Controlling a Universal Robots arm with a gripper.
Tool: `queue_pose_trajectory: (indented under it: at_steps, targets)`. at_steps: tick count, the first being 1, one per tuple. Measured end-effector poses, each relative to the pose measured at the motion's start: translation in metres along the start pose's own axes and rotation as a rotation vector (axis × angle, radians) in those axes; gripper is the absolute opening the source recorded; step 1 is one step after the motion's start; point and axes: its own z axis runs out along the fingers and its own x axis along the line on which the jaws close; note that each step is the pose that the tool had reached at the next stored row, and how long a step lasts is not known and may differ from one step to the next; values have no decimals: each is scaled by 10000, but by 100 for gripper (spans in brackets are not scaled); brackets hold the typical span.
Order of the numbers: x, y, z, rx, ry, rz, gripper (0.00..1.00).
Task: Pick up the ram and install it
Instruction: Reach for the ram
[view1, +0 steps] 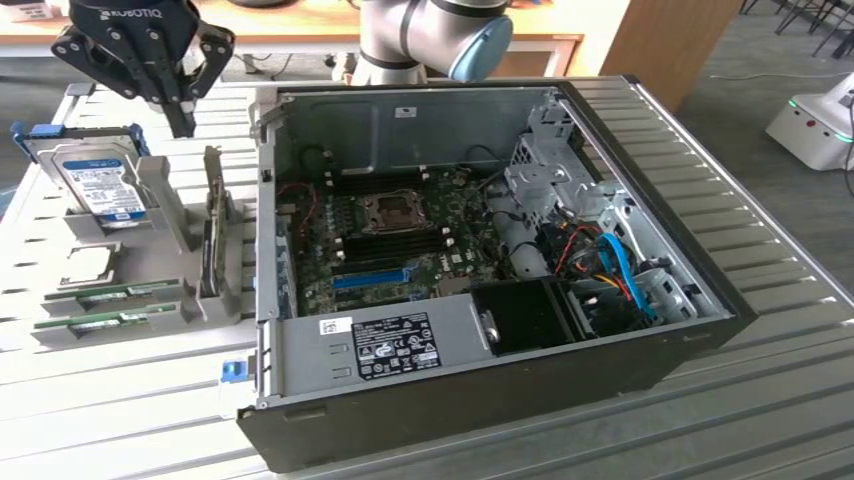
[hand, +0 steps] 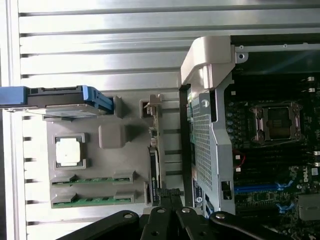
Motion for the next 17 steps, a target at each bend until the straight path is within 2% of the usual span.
queue_pose_trajectory:
  at_steps: [17]
  targets:
    - [274, -21, -4, 1, 1, 0, 11]
